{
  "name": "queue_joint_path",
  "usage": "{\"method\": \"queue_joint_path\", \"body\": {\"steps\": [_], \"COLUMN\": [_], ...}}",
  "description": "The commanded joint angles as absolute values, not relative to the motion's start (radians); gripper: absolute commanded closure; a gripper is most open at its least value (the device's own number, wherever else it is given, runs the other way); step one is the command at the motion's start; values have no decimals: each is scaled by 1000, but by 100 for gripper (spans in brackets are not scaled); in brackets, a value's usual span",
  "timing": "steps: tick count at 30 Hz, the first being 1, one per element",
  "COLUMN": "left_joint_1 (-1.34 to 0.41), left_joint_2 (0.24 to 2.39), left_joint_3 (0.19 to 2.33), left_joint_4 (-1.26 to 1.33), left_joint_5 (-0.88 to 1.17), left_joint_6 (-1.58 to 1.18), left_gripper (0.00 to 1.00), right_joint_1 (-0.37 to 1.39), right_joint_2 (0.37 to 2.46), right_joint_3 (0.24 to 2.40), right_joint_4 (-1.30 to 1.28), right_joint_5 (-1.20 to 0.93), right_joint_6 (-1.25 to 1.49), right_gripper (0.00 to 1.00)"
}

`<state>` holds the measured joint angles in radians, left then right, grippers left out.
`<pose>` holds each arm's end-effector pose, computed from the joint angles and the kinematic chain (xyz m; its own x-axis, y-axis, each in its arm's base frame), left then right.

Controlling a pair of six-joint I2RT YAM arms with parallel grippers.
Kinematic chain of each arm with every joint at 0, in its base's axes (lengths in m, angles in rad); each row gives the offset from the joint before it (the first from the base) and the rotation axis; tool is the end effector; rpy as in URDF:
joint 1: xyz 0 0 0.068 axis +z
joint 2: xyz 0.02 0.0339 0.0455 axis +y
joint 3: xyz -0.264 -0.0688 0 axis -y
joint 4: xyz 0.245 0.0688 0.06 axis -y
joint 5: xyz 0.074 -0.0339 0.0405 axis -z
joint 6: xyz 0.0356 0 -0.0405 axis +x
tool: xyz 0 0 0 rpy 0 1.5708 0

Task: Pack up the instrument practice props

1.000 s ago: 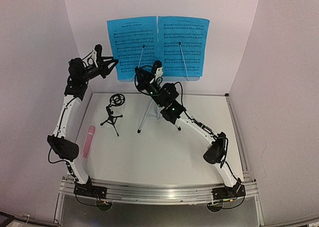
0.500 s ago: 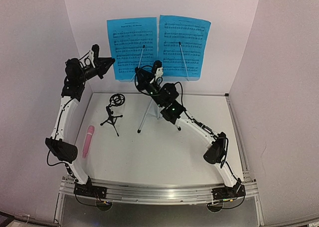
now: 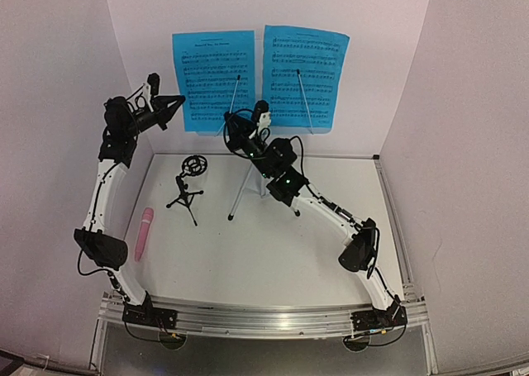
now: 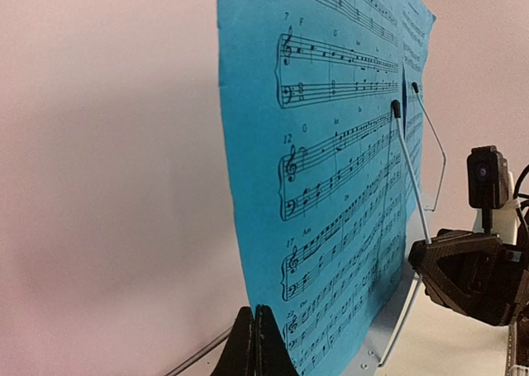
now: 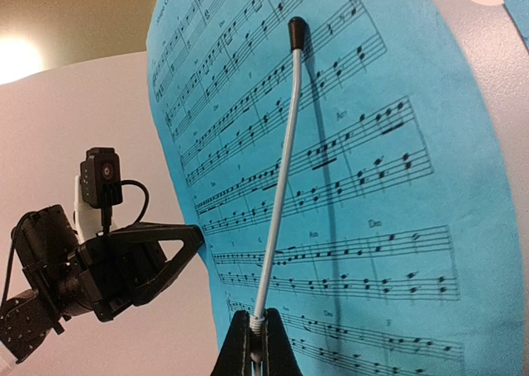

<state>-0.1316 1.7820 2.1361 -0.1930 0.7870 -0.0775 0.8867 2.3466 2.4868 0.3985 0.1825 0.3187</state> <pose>0.3756 -0.0751 0.5288 0.0977 -0.0681 -0.9929 0.7956 0.6047 0.0368 0.3416 0.4087 0.4515 0.0999 0.6101 -0.7860 -0.7318 0.5803 0.3574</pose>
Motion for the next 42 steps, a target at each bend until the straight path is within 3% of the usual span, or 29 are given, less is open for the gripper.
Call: {"method": "queue_joint_path", "body": {"steps": [1, 10, 19, 24, 32, 42], "left_joint_1": [-92, 30, 178, 203, 203, 203], "left_joint_2": [1706, 1597, 1446, 1391, 1276, 1149], "left_joint_3": [2150, 2076, 1979, 1946, 1831, 1554], "left_joint_4": [-183, -200, -492, -804, -989, -1124], "left_joint_5": [812, 765, 709, 719, 656, 597], "left_joint_6": [-103, -184, -207, -164, -126, -224], "left_gripper": [100, 100, 100, 100, 100, 100], "right_joint_1": [893, 893, 893, 893, 892, 895], "right_joint_2": [2293, 2289, 2282, 2281, 2280, 2240], "right_joint_3": [2463, 2459, 2443, 2437, 2425, 2365], "right_joint_4": [362, 363, 368, 377, 395, 419], "right_joint_5": [178, 174, 160, 156, 136, 124], "right_joint_6": [311, 307, 307, 311, 327, 330], "right_gripper": [100, 100, 100, 100, 89, 83]}}
